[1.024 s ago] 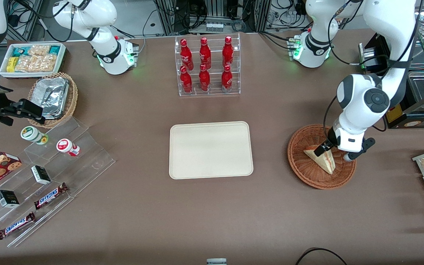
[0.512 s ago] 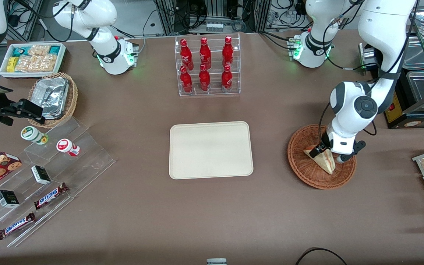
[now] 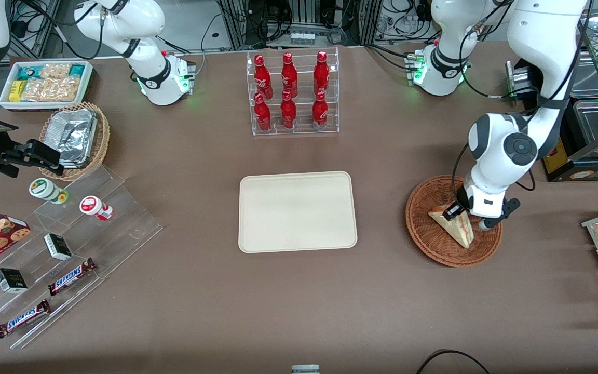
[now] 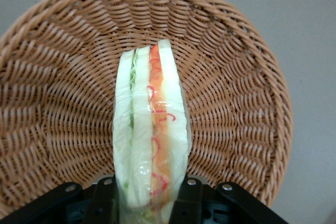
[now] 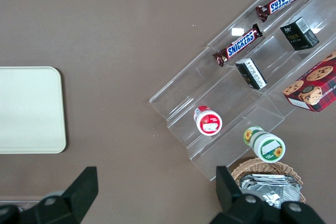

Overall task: Place sandwich from basket to tray
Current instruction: 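Lift the sandwich with the left gripper and carry it over the tray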

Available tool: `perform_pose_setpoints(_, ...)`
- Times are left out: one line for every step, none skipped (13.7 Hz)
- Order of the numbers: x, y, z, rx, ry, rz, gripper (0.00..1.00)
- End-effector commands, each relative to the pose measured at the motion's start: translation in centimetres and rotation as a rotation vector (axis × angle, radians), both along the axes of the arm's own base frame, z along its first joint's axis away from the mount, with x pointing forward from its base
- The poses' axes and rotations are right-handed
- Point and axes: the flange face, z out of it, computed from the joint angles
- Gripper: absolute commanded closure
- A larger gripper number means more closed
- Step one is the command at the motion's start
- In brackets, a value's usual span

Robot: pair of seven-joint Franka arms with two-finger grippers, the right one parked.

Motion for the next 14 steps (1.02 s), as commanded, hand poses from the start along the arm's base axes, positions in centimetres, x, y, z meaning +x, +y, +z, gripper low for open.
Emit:
perform_pose_setpoints(-0.3,0.1,5.3,0.036,0.011,-0.014,1.0)
perform_pose_setpoints(0.0,-0.2,7.1,0.052,0.041,-0.026,1.0)
perform_pose_setpoints(0.6,-0.9,9.0,0.062,0.061,-0.035,1.0)
perform_pose_setpoints(1.1,-2.8,10.7,0.067,0.079,-0.065,1.0)
perform_pose_setpoints(1.5,-4.0,12.0,0.068,0.087,-0.08,1.0)
perform_pose_setpoints(1.7,-6.1,13.3,0.066,0.087,-0.115,1.0)
perform_pose_setpoints(1.9,-7.8,13.9,0.064,0.092,-0.145,1.0)
perform_pose_setpoints(1.9,-10.0,14.5,0.059,0.093,-0.182,1.0)
perform_pose_setpoints(1.6,-13.0,14.4,0.052,0.091,-0.233,1.0)
perform_pose_setpoints(1.5,-15.5,14.8,0.044,0.081,-0.273,1.0)
perform_pose_setpoints(1.4,-18.3,14.9,0.035,0.074,-0.317,1.0)
perform_pose_setpoints(1.1,-20.7,14.8,0.03,0.071,-0.348,1.0)
perform_pose_setpoints(0.7,-22.9,14.3,0.027,0.077,-0.375,1.0)
perform_pose_setpoints(0.3,-25.4,14.3,0.03,0.068,-0.413,1.0)
